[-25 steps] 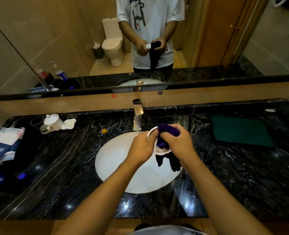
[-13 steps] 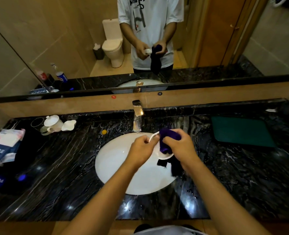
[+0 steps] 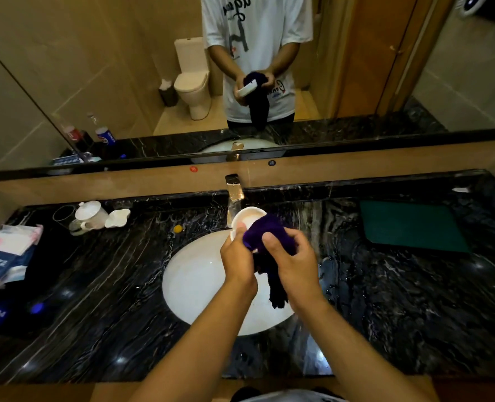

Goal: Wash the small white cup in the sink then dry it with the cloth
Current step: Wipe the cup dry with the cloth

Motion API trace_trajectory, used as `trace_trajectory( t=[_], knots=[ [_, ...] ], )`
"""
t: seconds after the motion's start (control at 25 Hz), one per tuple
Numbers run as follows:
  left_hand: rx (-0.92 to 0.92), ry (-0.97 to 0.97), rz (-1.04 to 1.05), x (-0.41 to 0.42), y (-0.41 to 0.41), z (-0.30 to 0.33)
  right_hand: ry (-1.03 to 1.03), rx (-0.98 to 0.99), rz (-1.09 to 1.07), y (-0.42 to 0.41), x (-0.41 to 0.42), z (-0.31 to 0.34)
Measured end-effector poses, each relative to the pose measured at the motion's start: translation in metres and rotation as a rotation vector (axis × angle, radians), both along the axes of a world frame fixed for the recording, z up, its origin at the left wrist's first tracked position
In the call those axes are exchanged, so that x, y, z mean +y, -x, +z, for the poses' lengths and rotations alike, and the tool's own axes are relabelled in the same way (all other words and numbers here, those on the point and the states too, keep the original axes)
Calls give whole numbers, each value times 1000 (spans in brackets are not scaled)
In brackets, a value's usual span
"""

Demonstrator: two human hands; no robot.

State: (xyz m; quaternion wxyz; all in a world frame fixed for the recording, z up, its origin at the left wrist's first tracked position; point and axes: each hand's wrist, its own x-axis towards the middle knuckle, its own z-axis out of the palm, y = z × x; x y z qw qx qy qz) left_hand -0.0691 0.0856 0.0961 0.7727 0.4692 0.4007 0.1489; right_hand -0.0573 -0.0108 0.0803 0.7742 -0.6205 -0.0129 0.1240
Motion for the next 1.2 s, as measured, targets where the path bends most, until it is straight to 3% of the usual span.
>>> trace_trajectory(
  t=[0.12, 0.28, 0.44, 0.64, 0.84, 1.0, 1.08, 1.2],
  knots=[
    [6, 18, -37, 19, 3, 0, 60, 78, 34, -11, -25, -2],
    [-44, 186, -111, 29, 8, -5, -263, 418, -23, -25, -35, 3],
    [70, -34, -372, 16, 12, -10, -418, 459, 125, -16, -7, 18],
    [141, -185, -229, 23, 9, -6, -436, 420, 158, -6, -1, 17],
    [43, -167, -101, 46, 13, -2, -141, 216, 101, -13, -18, 20],
    [-180, 136, -90, 47, 17, -6, -97, 28, 137, -22, -20, 42],
    [-234, 278, -121, 41, 16, -3, 177, -134, 191, -19, -11, 47],
    [-281, 429, -175, 24, 16, 0, 786, -316, 99, -6, 5, 38]
  ],
)
